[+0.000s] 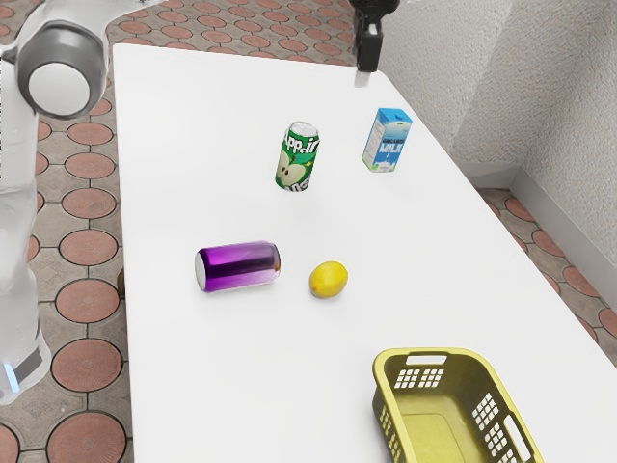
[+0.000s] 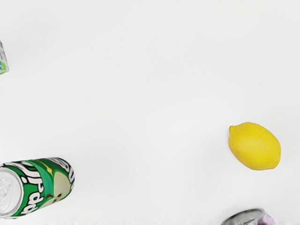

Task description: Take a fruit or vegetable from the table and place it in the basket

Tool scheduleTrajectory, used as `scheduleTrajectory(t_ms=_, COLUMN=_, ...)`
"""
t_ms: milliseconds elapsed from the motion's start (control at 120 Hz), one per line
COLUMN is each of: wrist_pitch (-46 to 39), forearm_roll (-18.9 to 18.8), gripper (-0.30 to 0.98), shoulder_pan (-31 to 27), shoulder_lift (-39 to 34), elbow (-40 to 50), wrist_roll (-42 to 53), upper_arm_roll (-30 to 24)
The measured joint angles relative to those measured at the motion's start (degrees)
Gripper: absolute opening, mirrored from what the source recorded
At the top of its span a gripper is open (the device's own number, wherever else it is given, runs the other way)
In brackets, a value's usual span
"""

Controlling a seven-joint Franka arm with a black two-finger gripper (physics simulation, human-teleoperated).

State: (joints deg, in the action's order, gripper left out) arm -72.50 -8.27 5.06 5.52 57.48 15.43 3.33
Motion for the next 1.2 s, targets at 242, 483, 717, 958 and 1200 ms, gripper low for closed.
scheduleTrajectory(t_ms=242, wrist_pitch=0.14, forearm_roll=0.45, gripper=0.69, shoulder_pan=1.18, shoulder_lift=2.71, elbow=2.91, wrist_roll=0.73, upper_arm_roll=0.03)
scheduleTrajectory(t_ms=483, wrist_pitch=-4.55, forearm_roll=6.57, gripper=0.69, shoulder_pan=0.51, shoulder_lift=-9.85, elbow=29.83, wrist_roll=-3.37, upper_arm_roll=-2.18)
scheduleTrajectory(t_ms=717, wrist_pitch=-13.43, forearm_roll=8.98, gripper=0.69, shoulder_pan=1.55, shoulder_lift=-16.57, elbow=45.63, wrist_roll=-13.19, upper_arm_roll=-6.97)
scheduleTrajectory(t_ms=958, wrist_pitch=-20.45, forearm_roll=8.83, gripper=0.69, shoulder_pan=0.95, shoulder_lift=-19.65, elbow=53.96, wrist_roll=-20.67, upper_arm_roll=-8.14)
scheduleTrajectory(t_ms=1200, wrist_pitch=-29.00, forearm_roll=13.01, gripper=0.69, shoulder_pan=-2.42, shoulder_lift=-19.54, elbow=59.28, wrist_roll=-27.19, upper_arm_roll=-8.33)
